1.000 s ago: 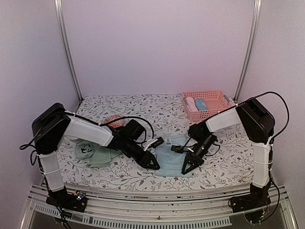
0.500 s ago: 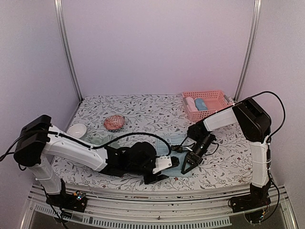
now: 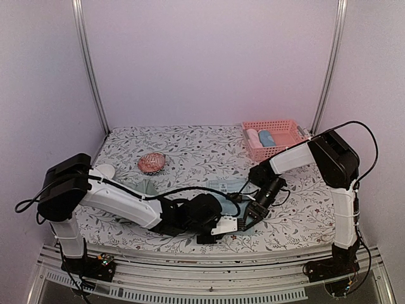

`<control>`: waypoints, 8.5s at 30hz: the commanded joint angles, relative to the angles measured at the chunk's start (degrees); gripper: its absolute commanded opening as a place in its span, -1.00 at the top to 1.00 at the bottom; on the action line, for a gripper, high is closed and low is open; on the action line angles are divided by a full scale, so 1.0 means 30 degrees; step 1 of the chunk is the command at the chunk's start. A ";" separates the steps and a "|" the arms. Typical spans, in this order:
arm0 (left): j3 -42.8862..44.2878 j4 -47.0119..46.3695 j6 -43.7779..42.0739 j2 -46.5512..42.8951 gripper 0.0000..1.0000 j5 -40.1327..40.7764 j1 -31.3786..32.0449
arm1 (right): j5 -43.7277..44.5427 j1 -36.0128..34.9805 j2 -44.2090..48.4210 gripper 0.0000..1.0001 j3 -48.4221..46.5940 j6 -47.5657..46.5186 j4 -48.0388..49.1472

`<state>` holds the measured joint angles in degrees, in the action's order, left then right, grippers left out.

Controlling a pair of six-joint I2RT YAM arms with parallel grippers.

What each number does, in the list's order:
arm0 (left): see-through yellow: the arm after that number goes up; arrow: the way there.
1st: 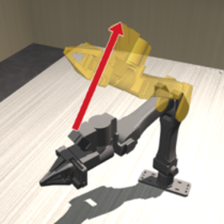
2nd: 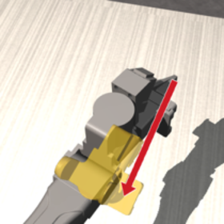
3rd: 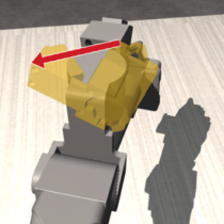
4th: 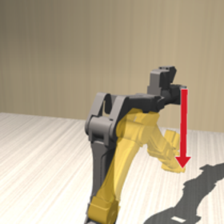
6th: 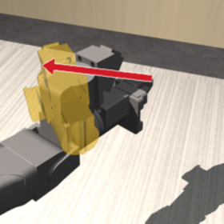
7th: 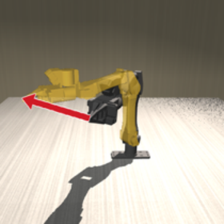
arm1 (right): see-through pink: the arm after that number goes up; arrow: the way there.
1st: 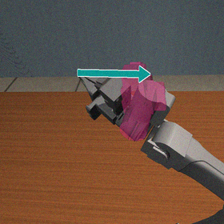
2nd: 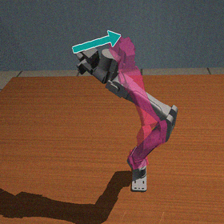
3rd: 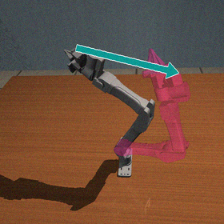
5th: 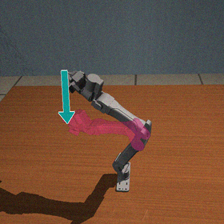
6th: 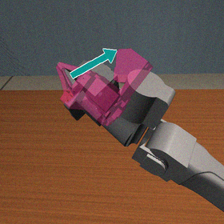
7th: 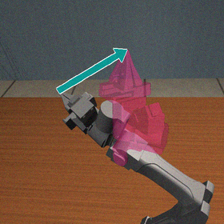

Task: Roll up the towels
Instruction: Roll the towel at the center of the board.

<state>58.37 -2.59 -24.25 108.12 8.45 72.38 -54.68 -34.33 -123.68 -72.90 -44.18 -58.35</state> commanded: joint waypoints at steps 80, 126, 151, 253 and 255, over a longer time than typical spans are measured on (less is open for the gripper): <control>-0.5792 -0.4104 0.8874 -0.6164 0.15 -0.5009 -0.4034 | 0.3916 -0.2270 0.5881 0.94 0.5019 0.0529 0.4456; 0.2111 0.1935 0.2292 0.1968 1.00 -0.3033 0.0161 | -0.0919 0.2640 0.1828 0.32 -0.1045 -0.2321 -0.2102; 0.3972 0.4091 0.6253 0.3844 1.00 -1.0100 -0.2768 | 0.1913 0.3217 0.3992 0.36 -0.2718 0.2220 0.0605; 0.2710 0.2338 0.1468 0.3720 0.81 0.2762 0.0697 | 0.0842 0.1344 0.1871 0.48 -0.0951 -0.2795 -0.2770; 0.2876 0.3308 0.2133 0.3622 0.85 0.1500 0.0554 | 0.1110 0.2100 0.3881 0.24 -0.1110 -0.3082 -0.3075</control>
<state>65.91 -5.48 -23.14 116.95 18.81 75.48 -55.07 -31.48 -122.39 -75.59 -50.92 -64.34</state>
